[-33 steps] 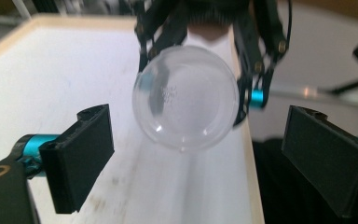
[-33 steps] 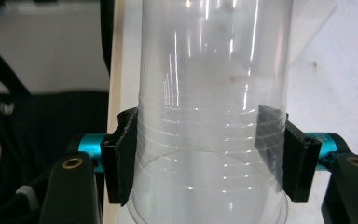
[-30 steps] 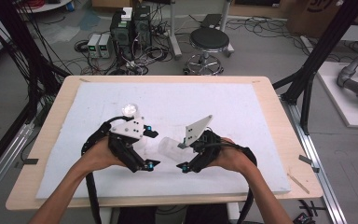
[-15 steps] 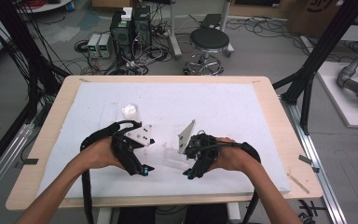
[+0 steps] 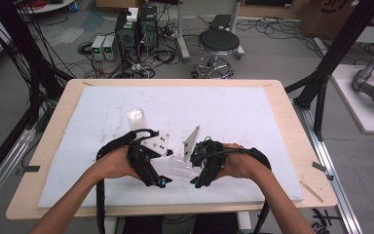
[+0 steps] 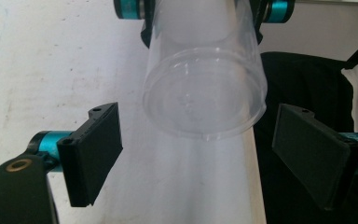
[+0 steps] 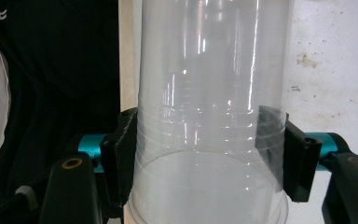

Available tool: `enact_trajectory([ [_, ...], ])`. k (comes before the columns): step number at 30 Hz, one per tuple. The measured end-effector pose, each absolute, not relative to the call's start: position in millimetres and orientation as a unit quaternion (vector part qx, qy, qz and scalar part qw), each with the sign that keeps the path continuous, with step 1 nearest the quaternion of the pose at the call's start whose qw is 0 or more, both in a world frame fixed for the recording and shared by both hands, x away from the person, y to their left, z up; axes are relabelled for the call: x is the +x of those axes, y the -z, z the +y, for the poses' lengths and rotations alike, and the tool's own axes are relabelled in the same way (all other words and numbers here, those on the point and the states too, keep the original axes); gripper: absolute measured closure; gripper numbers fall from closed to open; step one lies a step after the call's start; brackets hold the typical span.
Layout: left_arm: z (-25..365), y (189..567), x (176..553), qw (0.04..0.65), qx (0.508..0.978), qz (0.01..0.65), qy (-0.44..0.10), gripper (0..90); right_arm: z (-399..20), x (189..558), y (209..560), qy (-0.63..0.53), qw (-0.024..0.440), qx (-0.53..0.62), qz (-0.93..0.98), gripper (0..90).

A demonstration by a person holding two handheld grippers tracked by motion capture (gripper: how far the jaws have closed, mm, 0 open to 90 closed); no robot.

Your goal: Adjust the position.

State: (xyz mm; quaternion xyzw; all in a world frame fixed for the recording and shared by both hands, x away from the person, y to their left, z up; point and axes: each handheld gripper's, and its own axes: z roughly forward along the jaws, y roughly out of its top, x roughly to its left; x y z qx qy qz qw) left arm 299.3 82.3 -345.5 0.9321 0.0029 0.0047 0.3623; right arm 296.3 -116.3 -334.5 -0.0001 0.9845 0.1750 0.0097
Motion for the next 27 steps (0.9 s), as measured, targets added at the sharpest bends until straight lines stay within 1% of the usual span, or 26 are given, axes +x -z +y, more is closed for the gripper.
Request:
enact_trajectory([
  [9, 75.1, 346.5, 300.2, 0.365, 0.931, 0.004, 0.0, 21.1, -115.0, 295.6, 336.0, -0.171, 0.008, -0.008, 0.985, 33.3],
  [11, 74.4, 346.9, 299.8, 0.366, 0.931, 0.007, 0.006, 23.4, -114.5, 295.6, 336.4, -0.17, 0.007, -0.007, 0.985, 33.3],
  [12, 74.0, 346.9, 299.7, 0.364, 0.931, 0.006, 0.007, 26.0, -114.0, 295.7, 336.8, -0.169, 0.008, -0.008, 0.986, 33.3],
  [14, 73.0, 347.1, 299.6, 0.364, 0.931, 0.003, 0.008, 27.2, -113.5, 295.3, 337.2, -0.17, 0.006, -0.006, 0.985, 33.3],
  [16, 72.1, 347.2, 299.3, 0.364, 0.931, 0.008, 0.011, 31.7, -113.0, 295.3, 337.1, -0.168, 0.008, -0.008, 0.986, 33.3],
  [17, 71.8, 347.2, 299.2, 0.363, 0.932, 0.009, 0.012, 38.3, -112.5, 294.9, 337.2, -0.169, 0.008, -0.007, 0.986, 33.3],
  [18, 71.7, 347.0, 299.1, 0.362, 0.932, 0.008, 0.017, 38.3, -112.5, 294.9, 337.2, -0.169, 0.008, -0.007, 0.986, 33.3],
  [19, 71.7, 347.0, 299.0, 0.363, 0.932, 0.008, 0.018, 40.9, -112.2, 294.9, 337.3, -0.168, 0.005, -0.012, 0.986, 33.3],
  [27, 72.8, 347.1, 298.7, 0.369, 0.929, 0.011, 0.013, 41.8, -112.4, 295.4, 337.8, -0.173, 0.009, -0.011, 0.985, 33.1],
])
